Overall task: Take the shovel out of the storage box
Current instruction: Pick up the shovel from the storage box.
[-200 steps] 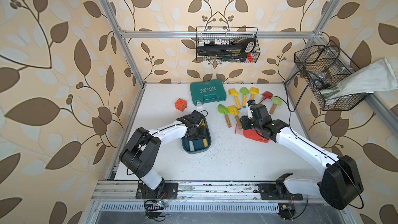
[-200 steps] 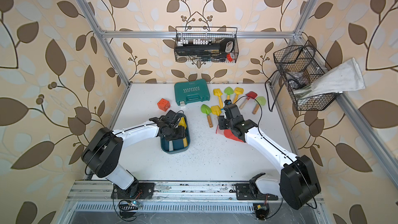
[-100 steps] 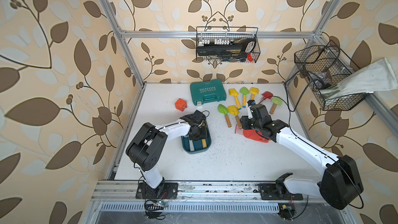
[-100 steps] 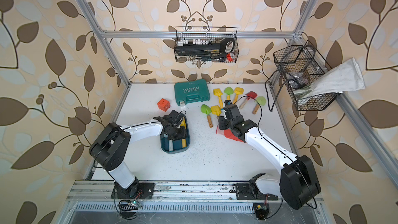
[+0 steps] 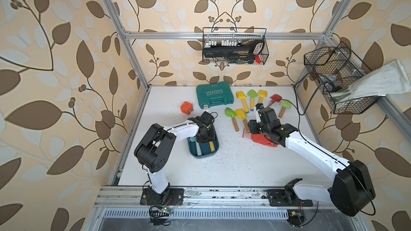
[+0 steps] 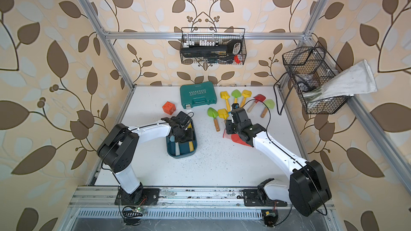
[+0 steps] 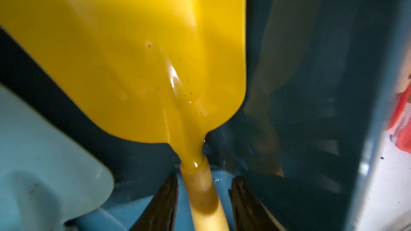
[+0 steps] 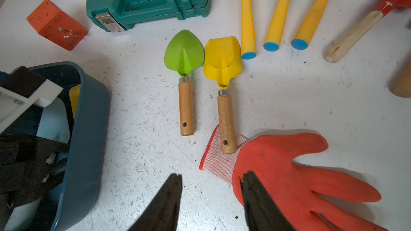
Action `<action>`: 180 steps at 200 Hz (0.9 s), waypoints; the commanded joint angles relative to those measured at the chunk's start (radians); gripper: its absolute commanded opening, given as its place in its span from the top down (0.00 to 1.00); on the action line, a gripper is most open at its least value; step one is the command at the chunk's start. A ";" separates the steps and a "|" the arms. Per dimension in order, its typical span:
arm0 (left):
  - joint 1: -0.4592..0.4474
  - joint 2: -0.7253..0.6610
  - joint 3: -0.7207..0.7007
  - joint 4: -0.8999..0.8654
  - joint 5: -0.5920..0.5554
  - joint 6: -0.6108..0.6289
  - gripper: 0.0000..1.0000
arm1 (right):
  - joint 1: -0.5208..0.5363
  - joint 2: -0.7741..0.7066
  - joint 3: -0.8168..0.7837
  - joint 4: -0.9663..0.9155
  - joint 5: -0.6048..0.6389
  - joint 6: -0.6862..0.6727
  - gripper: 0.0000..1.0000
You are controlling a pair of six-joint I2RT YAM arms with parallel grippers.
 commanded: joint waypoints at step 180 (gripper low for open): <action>-0.008 -0.209 -0.105 0.072 -0.025 0.063 0.90 | -0.008 -0.034 -0.032 0.029 -0.014 0.008 0.53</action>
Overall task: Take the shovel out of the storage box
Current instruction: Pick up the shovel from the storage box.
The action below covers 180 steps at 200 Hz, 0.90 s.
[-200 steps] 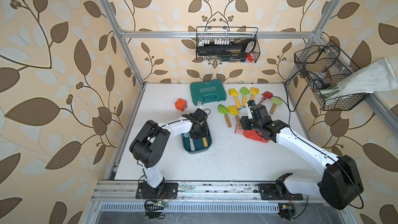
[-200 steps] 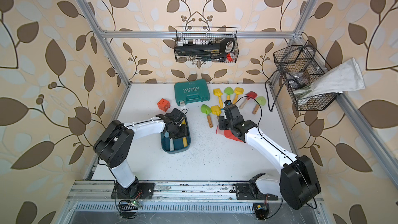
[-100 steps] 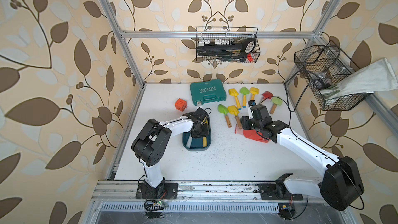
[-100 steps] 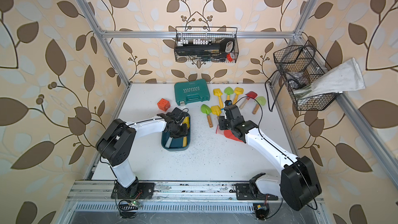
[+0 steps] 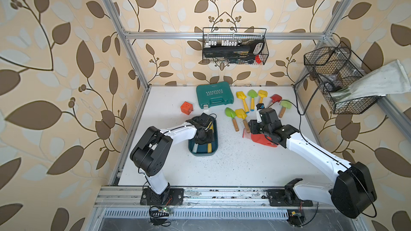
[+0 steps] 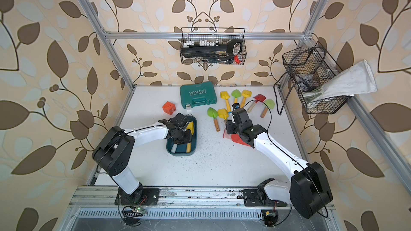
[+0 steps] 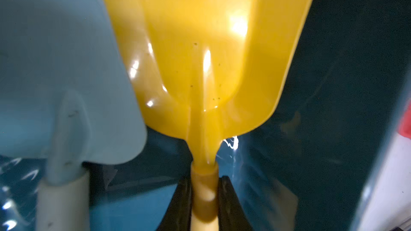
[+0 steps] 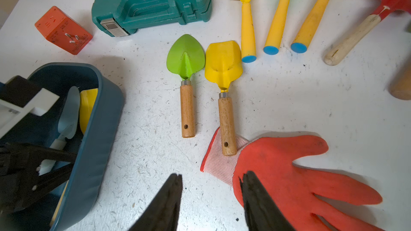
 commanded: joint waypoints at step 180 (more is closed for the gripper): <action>-0.008 -0.481 -0.068 0.263 0.016 0.126 0.92 | 0.000 -0.129 -0.061 0.100 -0.198 -0.022 0.46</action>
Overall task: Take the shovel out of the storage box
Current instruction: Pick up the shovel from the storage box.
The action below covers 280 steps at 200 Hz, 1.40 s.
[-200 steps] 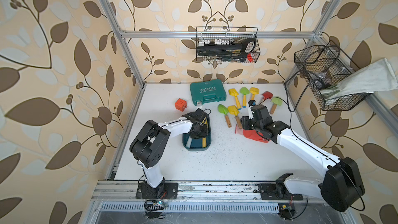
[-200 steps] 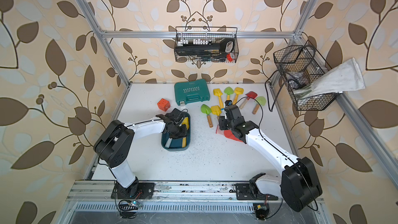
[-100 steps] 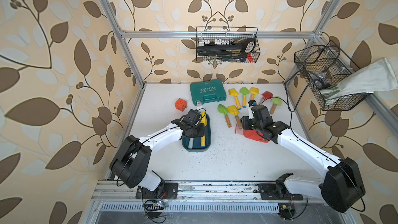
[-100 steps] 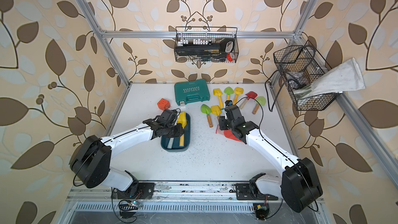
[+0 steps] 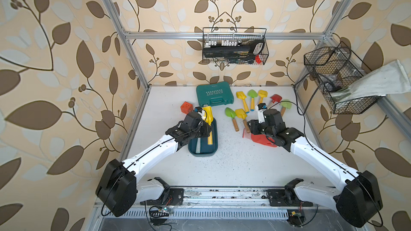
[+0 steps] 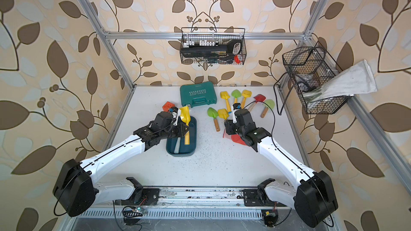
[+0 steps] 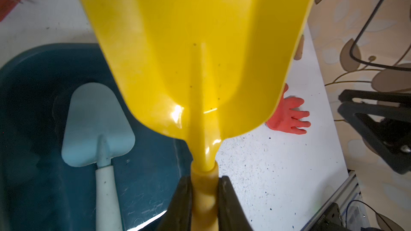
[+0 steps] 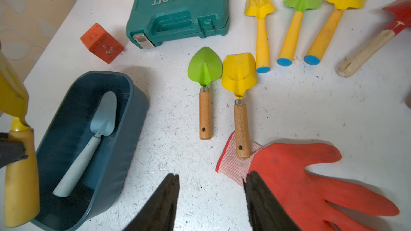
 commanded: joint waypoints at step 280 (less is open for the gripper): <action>-0.030 -0.026 0.182 0.454 0.525 0.111 0.91 | 0.085 -0.045 -0.122 0.604 -0.895 0.191 0.46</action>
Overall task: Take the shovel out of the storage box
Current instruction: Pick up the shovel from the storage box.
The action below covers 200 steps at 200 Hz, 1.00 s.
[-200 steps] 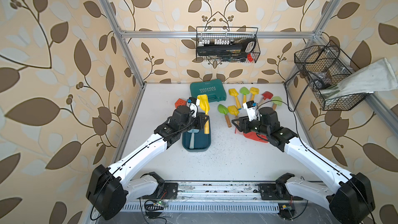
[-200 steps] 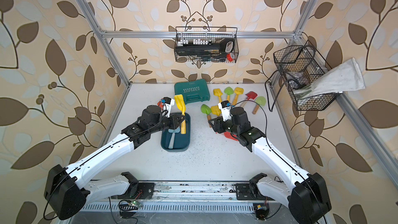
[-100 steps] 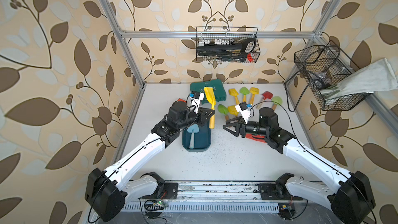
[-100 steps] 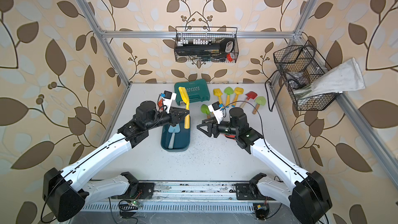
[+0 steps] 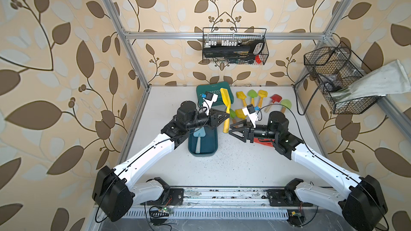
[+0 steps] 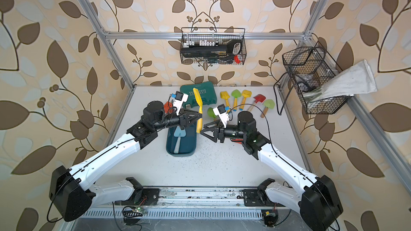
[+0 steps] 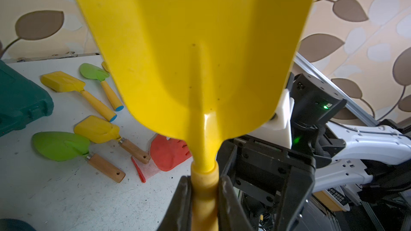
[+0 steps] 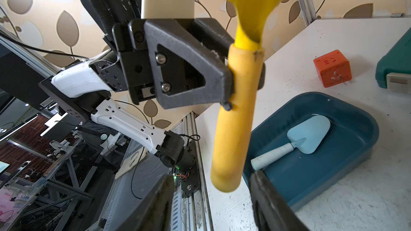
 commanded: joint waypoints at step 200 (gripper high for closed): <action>-0.052 -0.044 0.023 -0.052 -0.045 0.075 0.40 | 0.007 0.007 -0.019 0.016 -0.013 0.009 0.90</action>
